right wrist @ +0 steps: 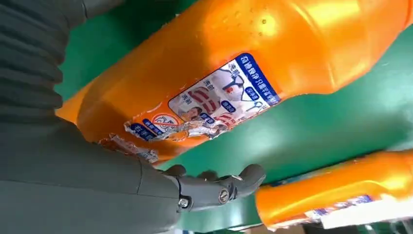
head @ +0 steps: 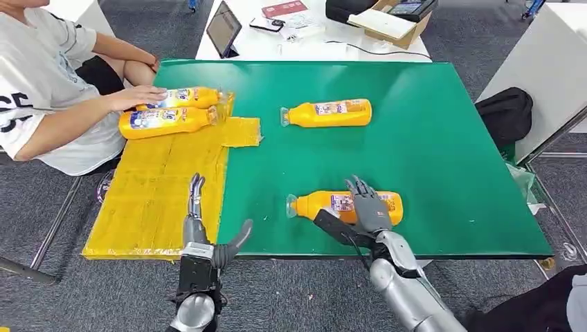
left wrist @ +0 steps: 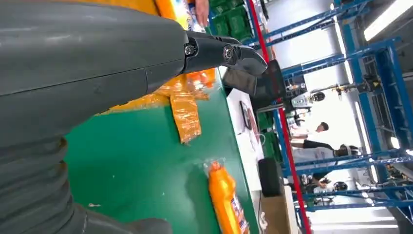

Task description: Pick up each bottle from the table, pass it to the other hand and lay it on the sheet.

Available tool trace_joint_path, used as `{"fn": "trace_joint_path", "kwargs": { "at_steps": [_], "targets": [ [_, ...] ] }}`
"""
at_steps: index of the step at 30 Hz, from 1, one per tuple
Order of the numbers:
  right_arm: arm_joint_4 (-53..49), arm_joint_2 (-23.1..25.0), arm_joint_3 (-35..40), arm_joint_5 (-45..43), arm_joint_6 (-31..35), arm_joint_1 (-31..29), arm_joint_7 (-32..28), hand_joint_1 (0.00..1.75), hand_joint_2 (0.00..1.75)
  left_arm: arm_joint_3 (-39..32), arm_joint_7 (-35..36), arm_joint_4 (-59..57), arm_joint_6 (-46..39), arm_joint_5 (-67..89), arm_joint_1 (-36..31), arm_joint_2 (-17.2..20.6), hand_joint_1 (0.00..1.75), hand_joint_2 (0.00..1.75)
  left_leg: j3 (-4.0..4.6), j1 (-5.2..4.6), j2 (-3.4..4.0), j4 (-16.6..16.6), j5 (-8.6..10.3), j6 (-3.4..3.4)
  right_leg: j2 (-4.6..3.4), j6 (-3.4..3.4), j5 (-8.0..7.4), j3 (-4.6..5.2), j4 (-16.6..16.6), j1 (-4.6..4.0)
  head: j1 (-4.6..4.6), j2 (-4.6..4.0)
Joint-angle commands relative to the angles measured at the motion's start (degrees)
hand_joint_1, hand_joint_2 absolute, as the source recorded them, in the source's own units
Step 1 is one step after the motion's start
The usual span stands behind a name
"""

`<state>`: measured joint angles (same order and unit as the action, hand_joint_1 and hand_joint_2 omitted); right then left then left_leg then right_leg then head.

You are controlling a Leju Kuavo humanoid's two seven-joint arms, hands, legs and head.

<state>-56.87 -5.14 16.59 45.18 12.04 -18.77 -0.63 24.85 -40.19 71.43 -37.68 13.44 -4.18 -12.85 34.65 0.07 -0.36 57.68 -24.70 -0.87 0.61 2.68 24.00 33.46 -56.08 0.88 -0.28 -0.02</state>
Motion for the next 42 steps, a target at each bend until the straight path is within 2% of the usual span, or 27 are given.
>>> {"fn": "trace_joint_path", "kwargs": {
  "at_steps": [1,7,24,31,35,42],
  "targets": [
    [7.23,-1.79,-1.25,1.02,-1.4,-1.8,2.55,0.0,1.75,0.37,0.19,-4.77,0.62,0.0,-1.91,-0.17,0.0,1.75,-0.17,0.01,-0.05,-0.05,0.01,0.02,0.04,-0.06,0.0,-0.22,0.08,-0.01,0.02,0.02],
    [6.31,-3.0,-1.23,1.55,-4.43,-4.48,4.76,0.0,1.75,-0.8,0.19,-5.77,1.67,-0.22,-1.93,-0.68,0.0,1.75,-0.3,-0.03,-0.02,-0.03,0.0,0.04,0.01,-0.09,0.0,-0.34,0.08,0.03,0.02,0.02],
    [5.77,-3.64,-0.22,1.93,-5.47,-6.27,5.48,0.0,1.75,-1.19,0.19,-5.98,2.1,-0.08,-1.95,-0.8,0.0,1.75,-0.33,-0.02,0.07,-0.01,-0.04,0.05,-0.09,-0.1,0.0,-0.37,0.05,0.02,0.02,0.02],
    [7.8,-7.28,3.78,1.92,-12.95,-8.98,7.59,0.0,1.75,-1.78,0.19,-7.08,4.71,-1.12,-2.34,-1.13,0.0,1.75,-0.26,-0.06,0.06,0.0,-0.01,0.03,-0.07,-0.08,-0.02,-0.29,0.0,0.05,0.02,0.02],
    [9.98,-10.57,6.12,-0.14,-17.87,-9.02,8.31,0.0,1.75,-1.92,0.19,-8.43,9.5,-3.94,-2.98,-1.47,0.0,1.75,-0.26,-0.06,-0.07,-0.03,0.03,0.01,0.06,-0.03,-0.02,-0.34,0.06,0.06,0.0,0.02],
    [12.95,-13.86,8.7,-1.19,-20.87,-7.01,9.09,0.0,1.75,-1.87,1.17,-11.66,14.11,-7.82,-4.12,-2.32,0.0,1.75,-0.48,-0.03,-0.21,-0.06,0.02,0.0,0.17,-0.04,0.0,-0.59,0.16,0.03,0.02,0.02]
  ]
}}
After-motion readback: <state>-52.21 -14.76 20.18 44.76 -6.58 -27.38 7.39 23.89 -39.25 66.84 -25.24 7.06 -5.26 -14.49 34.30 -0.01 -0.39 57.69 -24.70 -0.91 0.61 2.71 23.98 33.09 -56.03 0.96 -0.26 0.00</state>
